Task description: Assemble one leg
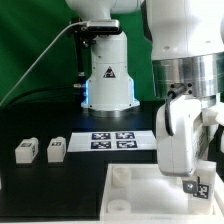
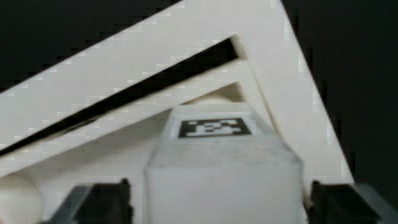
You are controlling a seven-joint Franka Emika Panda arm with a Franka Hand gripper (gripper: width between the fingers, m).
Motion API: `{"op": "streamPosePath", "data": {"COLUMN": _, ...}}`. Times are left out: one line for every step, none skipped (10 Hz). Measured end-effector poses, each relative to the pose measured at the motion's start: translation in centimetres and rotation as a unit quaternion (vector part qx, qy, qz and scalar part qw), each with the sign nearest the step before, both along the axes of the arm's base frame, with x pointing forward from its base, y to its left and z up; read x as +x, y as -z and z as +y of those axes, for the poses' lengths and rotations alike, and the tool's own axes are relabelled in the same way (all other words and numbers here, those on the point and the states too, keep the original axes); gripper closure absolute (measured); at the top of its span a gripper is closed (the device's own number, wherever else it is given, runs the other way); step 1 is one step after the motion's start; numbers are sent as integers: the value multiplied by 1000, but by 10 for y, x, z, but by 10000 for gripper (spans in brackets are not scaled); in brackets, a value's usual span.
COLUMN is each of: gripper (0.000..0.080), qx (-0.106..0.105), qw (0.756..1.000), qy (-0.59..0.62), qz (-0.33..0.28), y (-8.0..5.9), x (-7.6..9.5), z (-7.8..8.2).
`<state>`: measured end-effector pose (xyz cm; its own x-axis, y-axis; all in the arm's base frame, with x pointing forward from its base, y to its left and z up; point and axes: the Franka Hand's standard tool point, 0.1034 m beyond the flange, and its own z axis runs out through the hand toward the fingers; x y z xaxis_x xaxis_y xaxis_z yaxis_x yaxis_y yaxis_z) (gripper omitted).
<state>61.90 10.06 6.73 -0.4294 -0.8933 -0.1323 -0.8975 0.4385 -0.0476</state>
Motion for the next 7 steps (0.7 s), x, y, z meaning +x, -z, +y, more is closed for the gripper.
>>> {"op": "streamPosePath", "data": {"gripper": 208, "qx": 0, "qw": 1000, "qy": -1, "qz": 0, "y": 0, "x": 0, "z": 0}}
{"op": "streamPosePath", "data": {"gripper": 208, "qx": -3, "qw": 1000, "qy": -26, "qz": -2, "y": 0, "x": 0, "z": 0}}
{"op": "streamPosePath", "data": {"gripper": 160, "qx": -4, "qw": 998, "qy": -59, "qz": -2, "y": -1, "x": -2, "z": 1}}
{"op": "streamPosePath", "data": {"gripper": 152, "qx": -2, "qw": 998, "qy": -61, "qz": -7, "y": -7, "x": -3, "z": 5}}
{"op": "streamPosePath", "data": {"gripper": 152, "qx": 0, "qw": 998, "qy": -56, "qz": -21, "y": -16, "x": -2, "z": 9}}
{"op": "streamPosePath", "data": {"gripper": 151, "qx": 5, "qw": 998, "qy": -50, "qz": -34, "y": -25, "x": -2, "z": 11}}
{"op": "streamPosePath", "data": {"gripper": 151, "qx": 9, "qw": 998, "qy": -46, "qz": -37, "y": -29, "x": -1, "z": 10}}
